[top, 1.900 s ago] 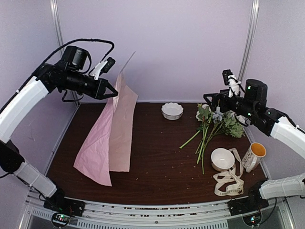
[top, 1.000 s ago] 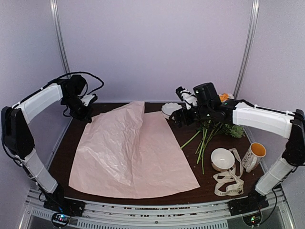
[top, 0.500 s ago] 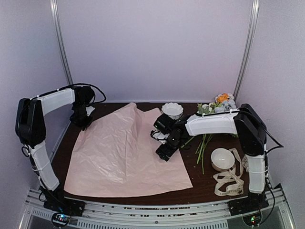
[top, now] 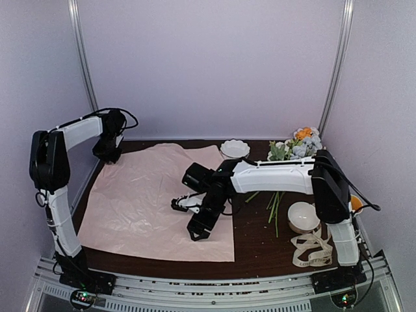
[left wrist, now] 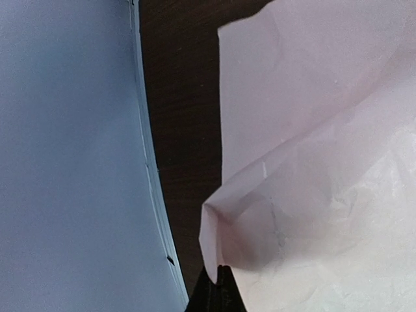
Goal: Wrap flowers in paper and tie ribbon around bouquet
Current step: Unfold the folded wrapping paper at the center of the board.
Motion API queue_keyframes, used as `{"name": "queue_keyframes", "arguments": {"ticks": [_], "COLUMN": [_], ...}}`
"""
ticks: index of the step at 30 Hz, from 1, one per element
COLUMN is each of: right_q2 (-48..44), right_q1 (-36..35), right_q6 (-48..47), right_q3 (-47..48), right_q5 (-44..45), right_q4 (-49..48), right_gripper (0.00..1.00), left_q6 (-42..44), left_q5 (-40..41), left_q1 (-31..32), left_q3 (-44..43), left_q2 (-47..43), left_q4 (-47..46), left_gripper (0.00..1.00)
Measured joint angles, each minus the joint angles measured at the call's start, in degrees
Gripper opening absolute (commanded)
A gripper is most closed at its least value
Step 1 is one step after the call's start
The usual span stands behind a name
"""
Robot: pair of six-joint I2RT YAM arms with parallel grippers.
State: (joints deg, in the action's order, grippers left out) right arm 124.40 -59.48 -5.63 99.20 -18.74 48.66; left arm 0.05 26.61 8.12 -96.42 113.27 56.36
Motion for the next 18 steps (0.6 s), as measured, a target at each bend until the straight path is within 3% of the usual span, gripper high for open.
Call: {"name": "queue_keyframes", "arguments": {"ticks": [6, 14, 18], "right_q2": [-2.71, -4.66, 2.08], "right_q1": [2.32, 26.38, 31.17], "right_q6": [3.69, 23.78, 30.6], "right_q3": [0.42, -3.63, 3.1], "right_q5": [-4.22, -1.84, -0.26], "right_q4": [-2.95, -20.7, -22.82], "right_gripper": [0.83, 0.8, 0.79], "left_q6": [2.38, 3.26, 3.43], "left_q5": [1.62, 0.79, 0.33], "left_q1": [-0.04, -0.04, -0.04], "left_q3": [-0.66, 3.63, 4.59], "left_q2": [2.69, 1.51, 1.31], "left_q4": [-2.16, -5.09, -5.86], "left_gripper": [0.0, 0.0, 0.0]}}
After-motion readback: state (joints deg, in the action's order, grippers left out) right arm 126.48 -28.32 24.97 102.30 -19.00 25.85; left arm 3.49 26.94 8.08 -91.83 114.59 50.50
